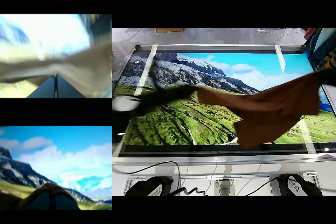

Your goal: Fold the clothes and pants, and hang the long-sleeved shirts on hangers.

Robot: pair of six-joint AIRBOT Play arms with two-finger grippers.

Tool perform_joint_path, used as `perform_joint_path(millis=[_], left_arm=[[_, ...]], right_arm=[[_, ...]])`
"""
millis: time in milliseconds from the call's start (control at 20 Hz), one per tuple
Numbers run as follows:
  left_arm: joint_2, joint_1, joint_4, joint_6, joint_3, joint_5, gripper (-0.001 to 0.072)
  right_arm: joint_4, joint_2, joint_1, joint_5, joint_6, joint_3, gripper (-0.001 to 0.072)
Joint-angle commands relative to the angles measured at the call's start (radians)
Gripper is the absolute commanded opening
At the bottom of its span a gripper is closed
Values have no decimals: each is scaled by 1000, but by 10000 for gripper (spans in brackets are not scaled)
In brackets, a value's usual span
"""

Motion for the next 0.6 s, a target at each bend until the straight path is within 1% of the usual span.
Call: perform_joint_path(millis=[0, 100, 250, 400, 450, 550], left_arm=[[203, 200, 0, 8, 130, 110, 16], [320, 272, 1, 8, 138, 225, 16], [461, 331, 6, 9, 138, 408, 17], [569, 339, 103, 8, 138, 609, 17], [592, 339, 139, 8, 138, 655, 17], [618, 339, 188, 8, 138, 686, 17]], right_arm=[[1, 114, 0, -10, 0, 176, 19], [11, 183, 0, -10, 0, 255, 19], [6, 281, 0, -11, 0, 346, 19], [6, 367, 0, -11, 0, 394, 19], [6, 394, 0, -11, 0, 402, 19], [5, 434, 0, -13, 0, 404, 19]])
